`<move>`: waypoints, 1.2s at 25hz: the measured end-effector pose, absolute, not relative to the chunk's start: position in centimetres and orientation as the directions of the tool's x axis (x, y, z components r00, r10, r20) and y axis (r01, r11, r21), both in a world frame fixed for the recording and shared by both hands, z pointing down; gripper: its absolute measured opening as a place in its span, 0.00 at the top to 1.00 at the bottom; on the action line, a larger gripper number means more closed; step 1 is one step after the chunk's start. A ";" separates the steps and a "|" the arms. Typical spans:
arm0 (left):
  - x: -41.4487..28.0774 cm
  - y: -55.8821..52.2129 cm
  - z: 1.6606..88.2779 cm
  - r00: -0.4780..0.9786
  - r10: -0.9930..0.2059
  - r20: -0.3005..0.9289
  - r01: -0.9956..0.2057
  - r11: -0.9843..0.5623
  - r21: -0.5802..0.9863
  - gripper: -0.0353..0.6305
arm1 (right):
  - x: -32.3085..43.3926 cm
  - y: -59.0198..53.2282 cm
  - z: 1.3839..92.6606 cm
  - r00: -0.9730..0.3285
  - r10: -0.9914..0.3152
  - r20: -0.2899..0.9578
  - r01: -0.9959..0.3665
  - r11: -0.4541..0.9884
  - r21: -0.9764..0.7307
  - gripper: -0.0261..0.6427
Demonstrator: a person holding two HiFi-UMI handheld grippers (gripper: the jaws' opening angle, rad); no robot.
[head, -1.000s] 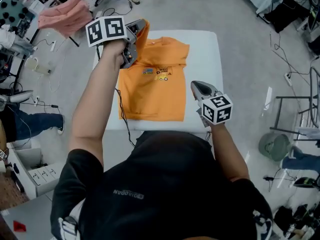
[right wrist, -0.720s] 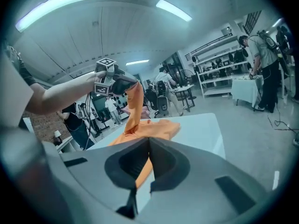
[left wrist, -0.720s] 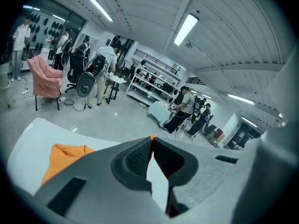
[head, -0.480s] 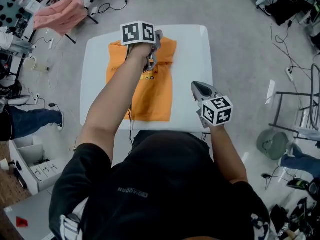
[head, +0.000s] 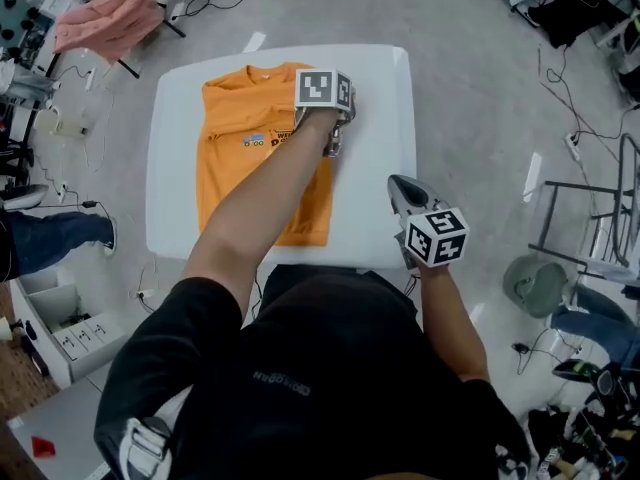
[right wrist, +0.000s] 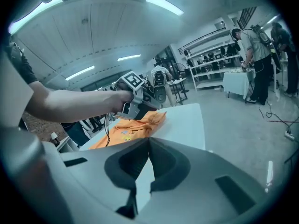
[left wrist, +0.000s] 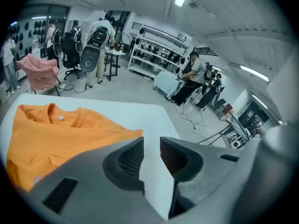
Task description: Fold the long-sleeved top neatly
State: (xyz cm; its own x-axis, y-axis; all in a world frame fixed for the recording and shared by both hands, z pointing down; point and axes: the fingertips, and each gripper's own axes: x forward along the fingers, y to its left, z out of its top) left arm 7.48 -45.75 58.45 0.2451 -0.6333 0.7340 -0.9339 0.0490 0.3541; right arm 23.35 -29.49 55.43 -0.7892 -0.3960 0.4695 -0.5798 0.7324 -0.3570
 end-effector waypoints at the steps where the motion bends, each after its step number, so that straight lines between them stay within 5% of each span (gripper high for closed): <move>1: 7.7 -45.7 58.0 0.258 -0.639 0.725 -0.931 0.036 0.364 0.79 | 23.5 -29.7 55.6 -0.787 -0.399 0.471 -0.584 0.730 -0.357 0.95; 9: 3.4 -41.2 52.9 0.244 -0.702 0.669 -0.940 -0.003 0.341 0.79 | 21.8 -30.7 55.9 -0.801 -0.383 0.460 -0.560 0.751 -0.350 0.95; 18: -11.4 -29.2 55.9 0.026 -0.650 0.759 -0.939 0.246 0.242 0.79 | 13.0 -35.6 57.8 -0.800 -0.323 0.506 -0.515 0.802 -0.302 0.90; 25: -17.2 -21.9 58.0 -0.055 -0.577 0.815 -0.947 0.289 0.141 0.79 | 8.6 -41.6 62.5 -0.761 -0.344 0.550 -0.634 0.575 -0.517 0.74; 30: -17.6 -18.3 59.3 0.000 -0.571 0.821 -0.942 0.275 0.191 0.79 | 6.8 -43.1 64.8 -0.791 -0.322 0.520 -0.611 0.377 -0.696 0.81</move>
State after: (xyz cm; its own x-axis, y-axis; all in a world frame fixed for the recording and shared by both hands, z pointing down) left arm -17.61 -18.31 59.34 0.0000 -0.5713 0.8208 -0.9423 0.2748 0.1912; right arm 6.84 -43.06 64.77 -0.7910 -0.3220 0.5203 -0.6112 0.3769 -0.6960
